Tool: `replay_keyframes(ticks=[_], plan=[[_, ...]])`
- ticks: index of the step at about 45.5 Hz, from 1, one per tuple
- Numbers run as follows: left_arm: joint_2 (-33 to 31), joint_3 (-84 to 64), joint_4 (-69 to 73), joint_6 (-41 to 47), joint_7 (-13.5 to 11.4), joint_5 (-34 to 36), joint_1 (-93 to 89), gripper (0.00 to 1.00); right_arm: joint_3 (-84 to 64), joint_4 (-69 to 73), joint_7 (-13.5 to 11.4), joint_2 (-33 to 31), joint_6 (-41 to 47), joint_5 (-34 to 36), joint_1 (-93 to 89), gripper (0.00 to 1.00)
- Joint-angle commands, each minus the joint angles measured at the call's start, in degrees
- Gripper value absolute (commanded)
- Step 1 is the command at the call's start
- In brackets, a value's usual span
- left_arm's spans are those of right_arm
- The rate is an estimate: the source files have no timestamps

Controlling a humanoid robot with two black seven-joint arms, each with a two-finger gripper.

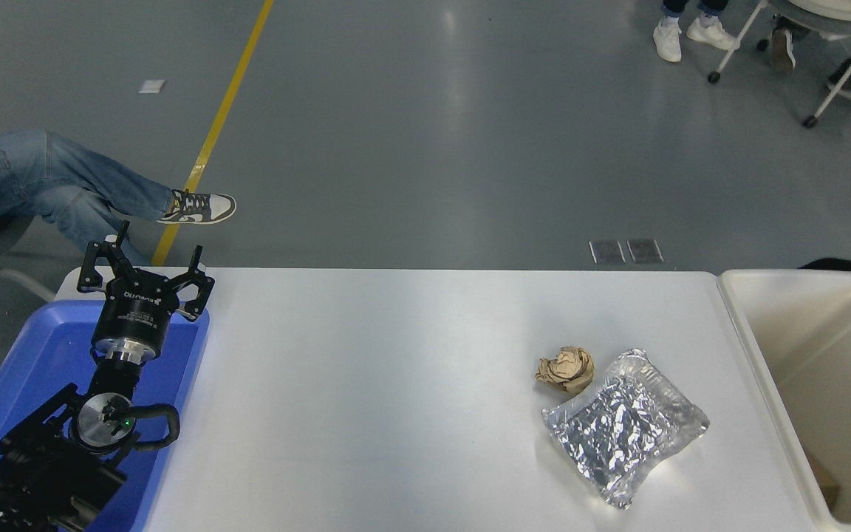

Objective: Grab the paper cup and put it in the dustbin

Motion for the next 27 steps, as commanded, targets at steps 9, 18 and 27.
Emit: replay_keyframes(ticks=[9, 18, 27], plan=[[0.0, -0.13, 0.0, 0.11, -0.08, -0.02, 0.0, 1.0, 2.97, -1.6, -1.42, 4.46, -3.33, 3.25, -5.1, 1.0], [0.0, 0.04, 0.0, -0.07, 0.0, 0.06, -0.09, 1.0, 1.74, 2.87, -1.25, 3.23, -2.36, 2.73, -0.1, 1.0], [0.0, 0.04, -0.09, -0.33, 0.18, 0.15, -0.17, 1.0, -20.28, 28.25, -0.81, -9.6, 2.99, -0.52, 27.82, 1.0]])
